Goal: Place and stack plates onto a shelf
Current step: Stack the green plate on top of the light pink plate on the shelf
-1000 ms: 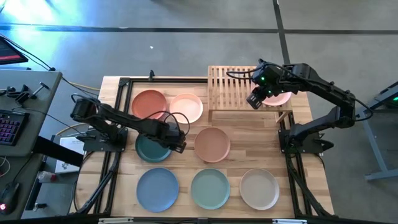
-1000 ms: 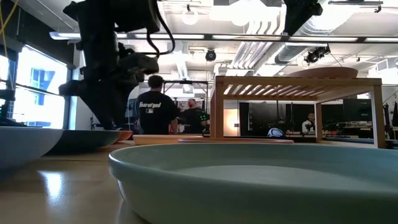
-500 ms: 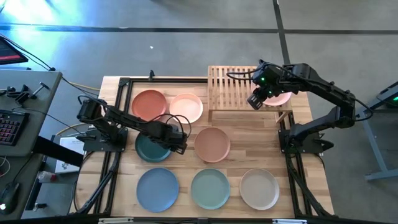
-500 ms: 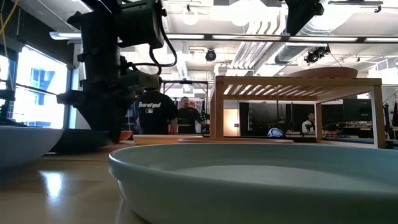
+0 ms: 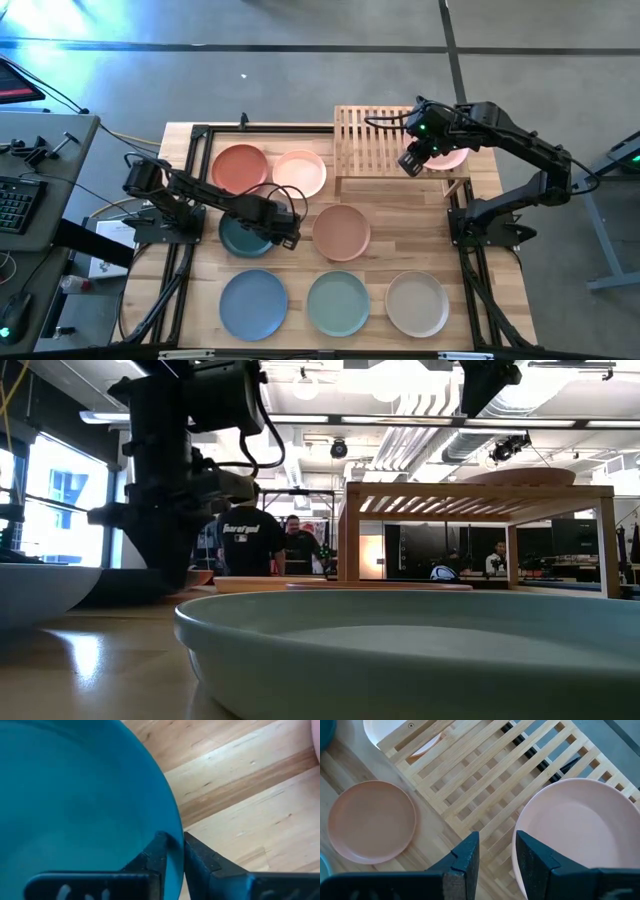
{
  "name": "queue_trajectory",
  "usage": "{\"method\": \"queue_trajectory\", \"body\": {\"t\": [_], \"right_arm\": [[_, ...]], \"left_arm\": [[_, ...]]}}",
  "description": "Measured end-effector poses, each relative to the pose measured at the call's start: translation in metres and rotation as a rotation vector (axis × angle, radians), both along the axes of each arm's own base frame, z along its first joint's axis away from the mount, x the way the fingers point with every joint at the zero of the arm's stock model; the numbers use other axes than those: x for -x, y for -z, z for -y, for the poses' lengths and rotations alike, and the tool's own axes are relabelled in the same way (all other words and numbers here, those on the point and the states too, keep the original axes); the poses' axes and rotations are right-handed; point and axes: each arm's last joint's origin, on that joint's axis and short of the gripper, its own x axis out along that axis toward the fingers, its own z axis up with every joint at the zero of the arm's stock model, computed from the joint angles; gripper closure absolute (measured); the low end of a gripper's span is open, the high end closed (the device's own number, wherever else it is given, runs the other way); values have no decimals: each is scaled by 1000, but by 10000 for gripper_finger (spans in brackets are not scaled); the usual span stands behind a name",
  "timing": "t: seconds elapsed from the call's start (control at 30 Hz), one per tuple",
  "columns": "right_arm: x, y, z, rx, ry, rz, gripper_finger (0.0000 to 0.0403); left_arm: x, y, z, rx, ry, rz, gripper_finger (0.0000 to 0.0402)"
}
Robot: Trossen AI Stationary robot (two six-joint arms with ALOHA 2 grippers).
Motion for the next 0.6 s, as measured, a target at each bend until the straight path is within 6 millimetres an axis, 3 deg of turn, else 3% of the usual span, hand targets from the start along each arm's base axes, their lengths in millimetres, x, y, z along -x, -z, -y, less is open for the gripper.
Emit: {"method": "queue_trajectory", "body": {"t": [0.27,0.6], "right_arm": [[0,0,0,7,-19,-8,297],[0,0,0,7,-16,-4,297]], "left_arm": [[-1,-7,10,36,64,2,388],[-22,-51,30,-8,276,85,392]]}}
